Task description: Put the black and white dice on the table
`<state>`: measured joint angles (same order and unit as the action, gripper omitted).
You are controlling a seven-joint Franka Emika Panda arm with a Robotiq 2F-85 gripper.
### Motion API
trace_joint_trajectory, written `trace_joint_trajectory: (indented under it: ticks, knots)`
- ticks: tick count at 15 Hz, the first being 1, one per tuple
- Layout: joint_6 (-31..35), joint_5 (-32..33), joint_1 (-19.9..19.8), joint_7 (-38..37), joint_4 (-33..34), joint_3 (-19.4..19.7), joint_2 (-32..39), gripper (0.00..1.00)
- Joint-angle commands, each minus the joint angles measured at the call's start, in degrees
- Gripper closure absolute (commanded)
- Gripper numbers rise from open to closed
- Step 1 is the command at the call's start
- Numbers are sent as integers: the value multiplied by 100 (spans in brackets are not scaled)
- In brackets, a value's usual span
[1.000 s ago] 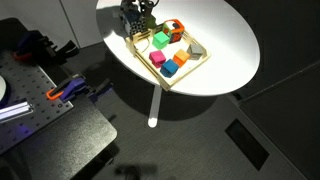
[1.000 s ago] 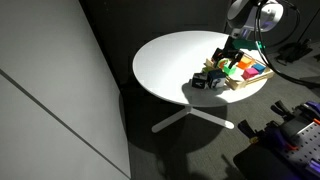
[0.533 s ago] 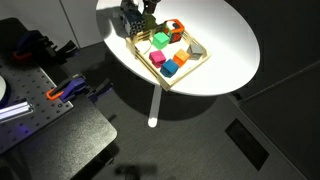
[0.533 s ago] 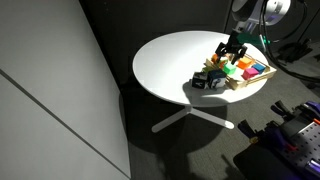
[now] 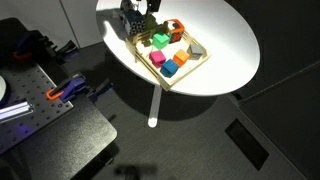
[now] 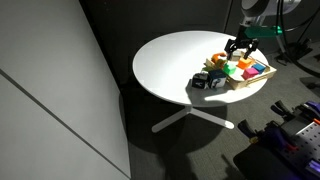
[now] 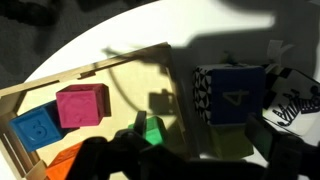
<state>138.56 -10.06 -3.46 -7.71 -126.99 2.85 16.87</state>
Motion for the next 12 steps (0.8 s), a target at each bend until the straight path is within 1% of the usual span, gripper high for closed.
trace_joint_trajectory:
  ticks: [1, 7, 9, 12]
  knots:
    - [-197, 501, 148, -408, -244, 176, -468, 0]
    - [-149, 1210, 174, -775, -436, 248, -876, 0]
    - [-132, 1274, 128, -667, -456, 233, -946, 0]
    - [-219, 1186, 68, -416, -429, 211, -985, 0]
